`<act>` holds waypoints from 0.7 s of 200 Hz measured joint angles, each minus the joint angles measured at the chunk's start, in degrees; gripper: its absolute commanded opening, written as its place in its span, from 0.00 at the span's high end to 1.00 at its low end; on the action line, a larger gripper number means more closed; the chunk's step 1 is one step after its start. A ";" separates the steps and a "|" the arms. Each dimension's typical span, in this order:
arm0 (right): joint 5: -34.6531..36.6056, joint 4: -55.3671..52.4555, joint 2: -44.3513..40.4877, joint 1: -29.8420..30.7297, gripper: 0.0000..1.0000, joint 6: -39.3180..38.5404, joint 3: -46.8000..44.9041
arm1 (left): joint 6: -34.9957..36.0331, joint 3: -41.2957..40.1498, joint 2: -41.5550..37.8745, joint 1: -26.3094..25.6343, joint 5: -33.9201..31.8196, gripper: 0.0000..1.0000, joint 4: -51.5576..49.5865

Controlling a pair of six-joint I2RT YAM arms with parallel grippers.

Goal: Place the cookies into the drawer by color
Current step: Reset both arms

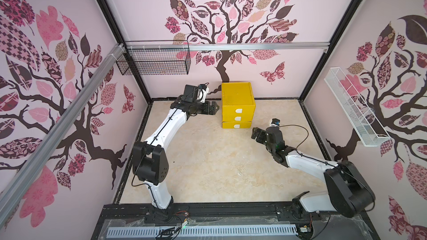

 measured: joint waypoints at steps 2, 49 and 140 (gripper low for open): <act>0.28 -0.20 -0.63 0.00 0.01 -0.59 -0.07 | 0.20 -0.59 -0.61 0.11 -0.17 0.03 0.04; 3.91 1.33 -10.47 -0.02 0.01 -17.62 -3.76 | 5.16 -16.24 -13.73 3.80 -2.23 0.03 5.05; 9.01 18.58 -7.58 -8.85 0.01 -28.83 -12.66 | 12.70 -53.11 -22.84 7.45 -7.98 0.03 31.23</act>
